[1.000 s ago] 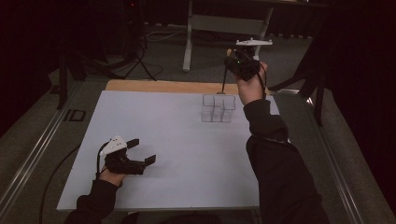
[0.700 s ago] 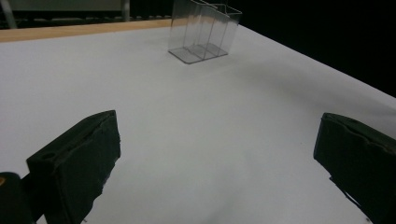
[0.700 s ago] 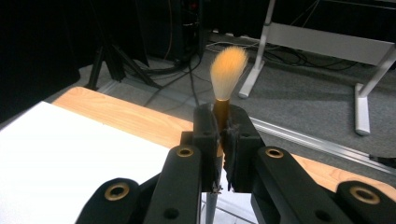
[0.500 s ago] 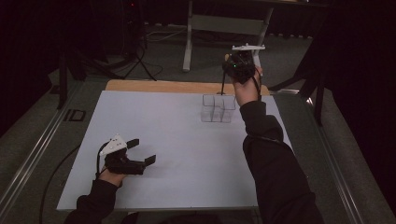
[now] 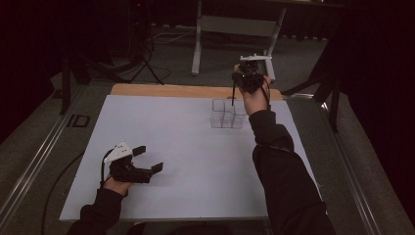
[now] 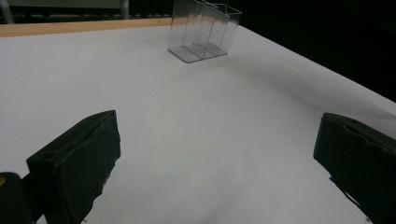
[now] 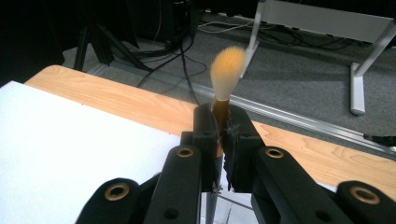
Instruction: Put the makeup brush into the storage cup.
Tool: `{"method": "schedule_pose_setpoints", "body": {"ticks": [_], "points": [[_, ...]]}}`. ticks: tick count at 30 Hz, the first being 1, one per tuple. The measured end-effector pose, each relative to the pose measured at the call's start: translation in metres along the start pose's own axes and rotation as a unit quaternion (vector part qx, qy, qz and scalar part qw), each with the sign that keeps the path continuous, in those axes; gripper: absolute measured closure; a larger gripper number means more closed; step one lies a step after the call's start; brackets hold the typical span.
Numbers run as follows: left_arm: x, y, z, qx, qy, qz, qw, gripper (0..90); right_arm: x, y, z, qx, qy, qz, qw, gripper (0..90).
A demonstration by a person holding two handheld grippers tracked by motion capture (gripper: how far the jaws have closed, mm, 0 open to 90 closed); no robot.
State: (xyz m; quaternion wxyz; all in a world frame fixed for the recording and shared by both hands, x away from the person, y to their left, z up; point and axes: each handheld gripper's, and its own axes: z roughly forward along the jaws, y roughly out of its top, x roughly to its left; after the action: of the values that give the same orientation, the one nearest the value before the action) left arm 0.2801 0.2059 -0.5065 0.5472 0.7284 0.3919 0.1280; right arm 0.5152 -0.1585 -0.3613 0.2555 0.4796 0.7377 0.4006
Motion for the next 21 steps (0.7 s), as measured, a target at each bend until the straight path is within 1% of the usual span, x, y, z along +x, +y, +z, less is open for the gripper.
{"method": "schedule_pose_setpoints", "body": {"ticks": [7, 11, 13, 21], "points": [[0.0, 0.0, 0.0, 0.0, -0.001, 0.0, 1.0, 0.9, 0.0, -0.011, 0.009, 0.009, 0.006, 0.011, 0.9999, 84.0], [0.0, 0.0, 0.0, 0.001, 0.0, 0.001, 1.0, 0.9, -0.001, -0.016, 0.013, 0.017, 0.005, 0.013, 0.9997, 84.0], [0.001, 0.0, 0.0, -0.003, -0.005, -0.005, 1.0, 0.9, -0.001, -0.018, 0.015, 0.021, 0.003, 0.012, 0.9997, 84.0], [0.001, 0.0, 0.0, 0.001, -0.003, -0.004, 1.0, 0.9, 0.0, -0.026, 0.02, 0.028, 0.009, 0.018, 0.9994, 83.9]]}}
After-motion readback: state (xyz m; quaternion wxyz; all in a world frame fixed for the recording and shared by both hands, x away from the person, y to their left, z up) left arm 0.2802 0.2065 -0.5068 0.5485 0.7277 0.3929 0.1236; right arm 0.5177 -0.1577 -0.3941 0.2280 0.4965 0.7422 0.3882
